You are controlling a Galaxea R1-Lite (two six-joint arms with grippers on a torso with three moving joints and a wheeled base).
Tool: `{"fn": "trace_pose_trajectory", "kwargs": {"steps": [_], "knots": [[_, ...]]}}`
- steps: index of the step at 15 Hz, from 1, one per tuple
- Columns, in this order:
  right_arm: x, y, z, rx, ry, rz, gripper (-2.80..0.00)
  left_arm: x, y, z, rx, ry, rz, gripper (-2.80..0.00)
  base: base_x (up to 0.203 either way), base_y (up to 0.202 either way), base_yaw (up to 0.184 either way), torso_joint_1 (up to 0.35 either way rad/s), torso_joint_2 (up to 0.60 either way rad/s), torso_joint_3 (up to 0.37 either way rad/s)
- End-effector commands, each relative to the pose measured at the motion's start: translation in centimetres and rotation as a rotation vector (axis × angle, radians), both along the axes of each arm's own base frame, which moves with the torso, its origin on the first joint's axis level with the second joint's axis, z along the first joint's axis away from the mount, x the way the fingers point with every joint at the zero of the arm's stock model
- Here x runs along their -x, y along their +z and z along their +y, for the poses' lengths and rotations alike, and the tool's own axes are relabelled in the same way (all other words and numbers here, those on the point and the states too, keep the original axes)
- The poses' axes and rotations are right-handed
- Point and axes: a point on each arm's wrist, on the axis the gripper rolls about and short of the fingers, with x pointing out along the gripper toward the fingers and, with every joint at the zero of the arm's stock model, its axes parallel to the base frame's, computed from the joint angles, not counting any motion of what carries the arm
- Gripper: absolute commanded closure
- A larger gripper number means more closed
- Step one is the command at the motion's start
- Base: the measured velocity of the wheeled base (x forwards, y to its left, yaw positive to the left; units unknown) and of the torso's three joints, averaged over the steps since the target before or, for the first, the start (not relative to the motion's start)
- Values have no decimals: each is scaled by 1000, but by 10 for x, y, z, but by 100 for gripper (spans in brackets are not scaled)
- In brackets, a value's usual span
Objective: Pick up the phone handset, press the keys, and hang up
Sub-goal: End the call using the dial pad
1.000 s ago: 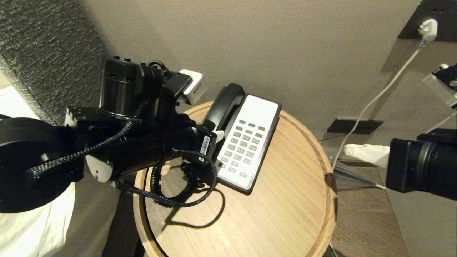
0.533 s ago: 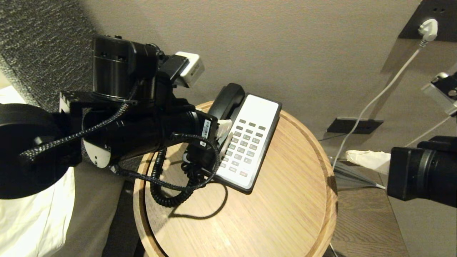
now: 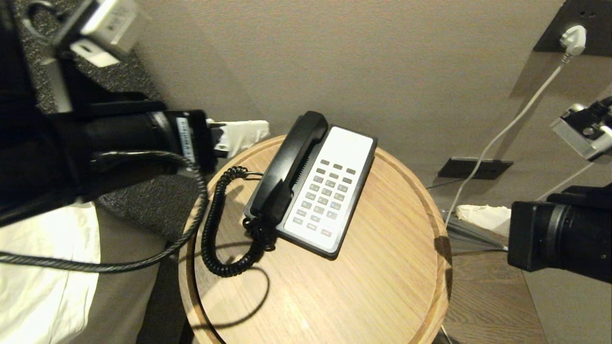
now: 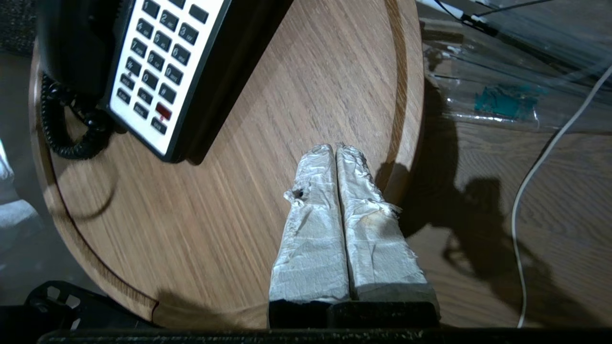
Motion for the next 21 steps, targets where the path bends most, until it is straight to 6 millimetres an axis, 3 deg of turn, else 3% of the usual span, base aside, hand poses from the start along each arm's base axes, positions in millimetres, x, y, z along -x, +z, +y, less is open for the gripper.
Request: {"fn": "trace_pose_trajectory", "kwargs": {"steps": [1,4,7,9,14,21], "knots": [[-8,1,10,8,0,7,0,52,9,46,172,12,-28,0,0,0,0,0,0,0],[-18,8,27,2,17,3,0,87,-21,78,267,21,26,0,0,0,0,0,0,0],[-22,9,55,11,84,14,0,107,-49,101,415,67,96,0,0,0,0,0,0,0],[-23,2,75,33,127,31,0,121,-57,111,516,29,124,0,0,0,0,0,0,0],[-22,3,104,36,187,31,0,133,-86,118,475,33,121,0,0,0,0,0,0,0],[-26,-18,121,108,211,88,0,138,-94,122,439,58,84,0,0,0,0,0,0,0]]}}
